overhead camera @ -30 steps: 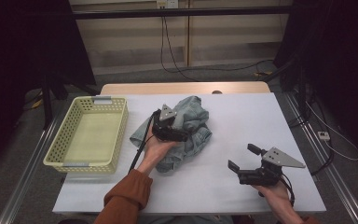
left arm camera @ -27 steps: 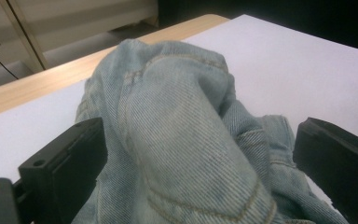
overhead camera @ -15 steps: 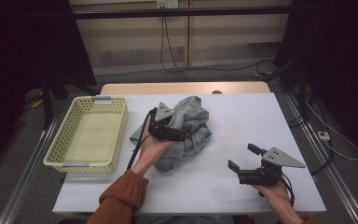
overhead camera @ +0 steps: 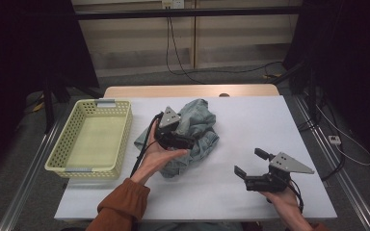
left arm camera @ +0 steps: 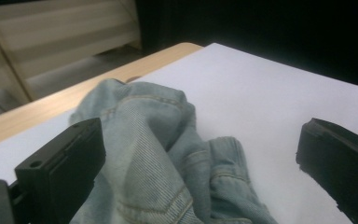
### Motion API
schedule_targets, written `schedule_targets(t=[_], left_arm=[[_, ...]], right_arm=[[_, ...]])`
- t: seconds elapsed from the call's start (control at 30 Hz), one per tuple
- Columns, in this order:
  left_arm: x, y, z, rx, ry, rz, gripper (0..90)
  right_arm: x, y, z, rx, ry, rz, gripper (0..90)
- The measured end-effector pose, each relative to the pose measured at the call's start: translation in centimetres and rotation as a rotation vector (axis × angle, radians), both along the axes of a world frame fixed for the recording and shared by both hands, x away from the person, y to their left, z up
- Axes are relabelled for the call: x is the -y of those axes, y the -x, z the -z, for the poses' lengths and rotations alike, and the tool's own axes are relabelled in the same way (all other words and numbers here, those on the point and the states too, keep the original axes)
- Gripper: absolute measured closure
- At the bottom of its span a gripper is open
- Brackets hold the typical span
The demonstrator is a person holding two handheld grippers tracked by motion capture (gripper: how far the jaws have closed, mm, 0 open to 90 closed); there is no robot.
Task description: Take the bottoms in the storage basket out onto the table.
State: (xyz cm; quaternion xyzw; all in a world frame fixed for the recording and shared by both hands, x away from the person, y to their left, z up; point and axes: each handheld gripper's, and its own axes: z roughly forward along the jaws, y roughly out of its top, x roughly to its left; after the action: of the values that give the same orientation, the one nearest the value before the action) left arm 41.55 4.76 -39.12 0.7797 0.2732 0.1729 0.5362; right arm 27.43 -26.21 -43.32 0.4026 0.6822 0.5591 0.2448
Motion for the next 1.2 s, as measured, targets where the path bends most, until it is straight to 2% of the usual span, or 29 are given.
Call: schedule_targets(t=[0.1, 0.23, 0.33, 0.4, 0.5, 0.67, 0.77, 0.83, 0.9, 1.0, 1.2], left_arm=[[-0.2, 0.3, -0.3, 0.016, -0.012, 0.003, 3.3], [-0.7, 0.4, -0.7, 0.021, -0.026, -0.026, 4.1], [-1.1, 0.6, -0.9, 0.026, -0.086, -0.034, 4.5], [-1.4, 0.7, -1.0, 0.006, -0.115, -0.034, 5.0], [-2.0, 0.8, -1.2, -0.011, -0.107, -0.048, 4.1], [-2.9, 1.0, -1.5, -0.012, -0.129, -0.06, 4.9], [-3.4, 1.3, -1.7, -0.011, -0.119, -0.024, 5.7], [-3.7, 1.5, -1.9, -0.003, -0.124, -0.047, 5.7], [-4.0, 1.7, -2.1, -0.006, -0.111, -0.053, 5.8], [-4.4, 1.9, -2.4, 0.015, -0.108, -0.076, 5.7], [-5.4, 2.2, -2.7, 0.017, -0.104, -0.087, 5.6]], right_arm=[[0.2, 0.0, 0.0, 0.005, 0.008, -0.001, 0.8], [0.0, 0.0, 0.0, 0.001, 0.001, 0.0, 0.8], [0.0, 0.0, 0.0, 0.001, 0.001, 0.002, 0.8], [0.0, 0.0, 0.0, 0.001, 0.002, 0.002, 0.8], [0.0, 0.0, 0.0, 0.0, 0.002, -0.001, 0.8], [0.0, -0.1, 0.0, 0.0, 0.001, 0.0, 0.8], [-0.1, -0.1, 0.0, 0.002, 0.001, -0.002, 0.8], [-0.1, -0.2, 0.0, 0.001, 0.006, -0.006, 0.8], [-0.1, -0.2, 0.1, 0.002, 0.008, -0.007, 0.8], [-0.1, -0.2, 0.0, 0.0, 0.007, -0.005, 0.8], [-0.1, -0.2, 0.0, 0.001, 0.004, -0.005, 0.8]])
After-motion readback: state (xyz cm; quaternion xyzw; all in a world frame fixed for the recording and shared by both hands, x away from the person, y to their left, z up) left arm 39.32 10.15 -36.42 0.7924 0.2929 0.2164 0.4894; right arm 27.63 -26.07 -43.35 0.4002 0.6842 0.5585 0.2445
